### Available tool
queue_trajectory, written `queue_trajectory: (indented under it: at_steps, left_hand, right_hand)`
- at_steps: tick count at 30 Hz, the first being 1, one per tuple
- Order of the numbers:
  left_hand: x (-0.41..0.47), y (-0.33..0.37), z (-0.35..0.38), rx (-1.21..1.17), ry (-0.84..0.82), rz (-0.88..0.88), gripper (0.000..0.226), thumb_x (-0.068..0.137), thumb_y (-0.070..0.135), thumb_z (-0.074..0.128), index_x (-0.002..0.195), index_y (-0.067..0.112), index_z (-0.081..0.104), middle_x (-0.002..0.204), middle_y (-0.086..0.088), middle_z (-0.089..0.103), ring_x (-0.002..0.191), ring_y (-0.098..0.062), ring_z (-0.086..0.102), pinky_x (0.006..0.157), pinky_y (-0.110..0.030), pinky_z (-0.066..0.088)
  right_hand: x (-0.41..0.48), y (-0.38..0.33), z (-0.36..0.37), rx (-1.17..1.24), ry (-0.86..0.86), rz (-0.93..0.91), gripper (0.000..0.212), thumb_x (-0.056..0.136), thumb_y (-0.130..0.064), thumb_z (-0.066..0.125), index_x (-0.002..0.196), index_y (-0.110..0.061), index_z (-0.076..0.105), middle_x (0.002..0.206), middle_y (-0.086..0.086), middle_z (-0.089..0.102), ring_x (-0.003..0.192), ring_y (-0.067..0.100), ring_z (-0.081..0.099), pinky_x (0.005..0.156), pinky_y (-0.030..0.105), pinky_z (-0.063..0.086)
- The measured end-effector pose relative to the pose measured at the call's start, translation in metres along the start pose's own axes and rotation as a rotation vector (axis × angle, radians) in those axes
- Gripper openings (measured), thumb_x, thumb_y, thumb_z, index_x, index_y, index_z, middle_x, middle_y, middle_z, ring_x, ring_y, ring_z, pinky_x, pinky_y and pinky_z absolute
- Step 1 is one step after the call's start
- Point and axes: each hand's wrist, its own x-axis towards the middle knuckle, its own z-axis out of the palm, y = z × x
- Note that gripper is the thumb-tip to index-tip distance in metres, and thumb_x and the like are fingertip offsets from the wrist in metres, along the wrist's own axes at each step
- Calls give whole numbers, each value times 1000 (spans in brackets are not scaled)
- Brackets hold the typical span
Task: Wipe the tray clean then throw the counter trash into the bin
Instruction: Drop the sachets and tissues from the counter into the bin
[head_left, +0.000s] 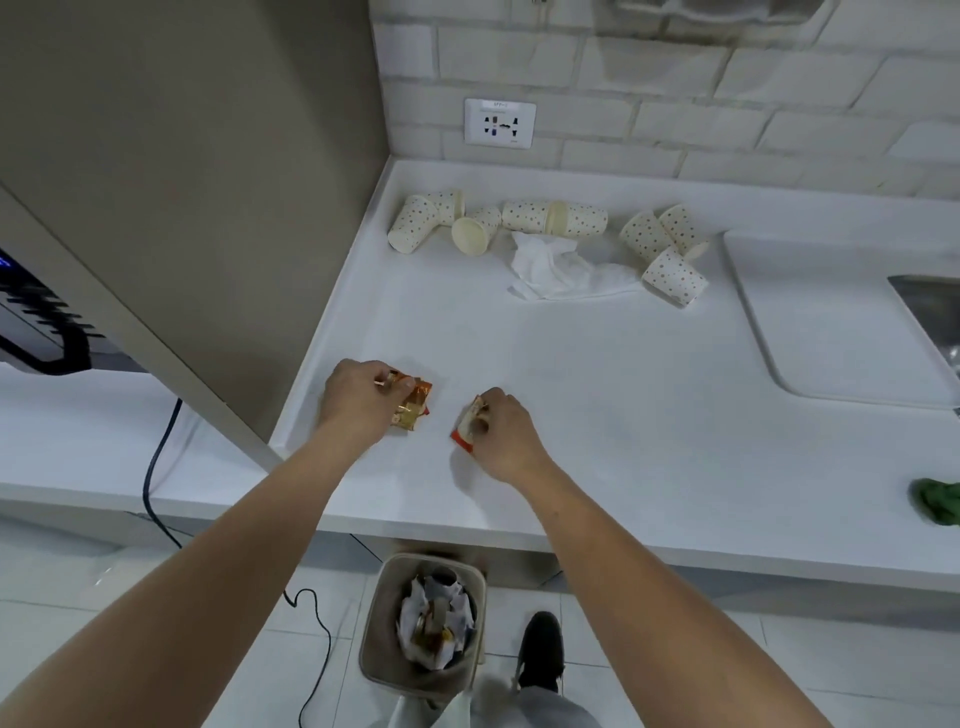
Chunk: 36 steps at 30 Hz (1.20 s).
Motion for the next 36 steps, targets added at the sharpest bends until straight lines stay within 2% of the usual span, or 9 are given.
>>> queue_trajectory:
  at_steps: [4,8,11,14,18,25,29,32,36]
  left_hand:
    - [24,-9,13,337,-169,86,30,93,46,70,92,16,73,112,-3,51,111,-25,52,88,-29,41]
    - [26,-7,20,520,-262,102,39,91,49,70,96,11,72,98,-6,50,90,-25,54,70,-29,40]
    - [22,-7,22,596,-251,124,38,89,54,71,100,18,74,105,-8,54,92,-26,59,76,-32,49]
    - [16,-7,21,461,-296,108,33,91,42,74,109,15,75,107,-6,63,93,-22,63,76,-28,48]
    - [-2,-5,17,218,-308,125,20,91,35,76,98,17,73,97,6,61,91,-16,59,66,-20,40]
    - [-45,-7,3,16,-345,232,13,88,35,80,93,24,75,94,11,65,81,-5,59,62,-17,38]
    - [-70,-25,-9,-122,-362,200,10,86,31,82,93,26,76,86,11,75,76,-10,69,63,-22,52]
    - [-91,-41,-15,-271,-375,158,15,87,19,82,100,20,75,77,16,73,66,-8,66,59,-18,52]
    - [-114,-63,-25,-385,-453,107,44,87,17,83,122,32,59,92,-2,77,79,-22,75,67,-29,59]
  right_hand:
    - [5,14,-28,79,111,44,30,96,-8,49,126,-6,51,120,14,56,108,29,56,78,28,37]
    - [6,28,-48,107,156,80,27,97,-9,48,123,-6,52,118,12,59,101,26,56,76,32,44]
    - [5,35,-54,106,153,114,27,97,-9,47,123,-6,52,118,12,60,103,27,57,81,37,50]
    - [1,39,-53,102,128,133,27,97,-8,47,124,-7,52,119,12,59,103,27,57,81,37,51]
    - [-9,36,-52,167,117,102,25,94,-9,50,119,-11,56,113,8,61,100,25,59,73,33,50]
    - [-48,6,-38,407,-2,-5,9,95,-14,61,104,-15,62,94,1,70,61,13,63,56,22,49]
    - [-69,4,-27,417,-51,-1,7,95,-14,62,101,-14,65,95,4,71,67,21,70,66,43,60]
    - [-84,13,-16,304,-145,-26,7,95,-11,61,100,-13,65,96,6,71,71,25,74,67,43,62]
    - [-104,22,3,-27,-250,-167,11,92,-16,61,100,-22,65,94,-5,68,74,6,64,67,26,54]
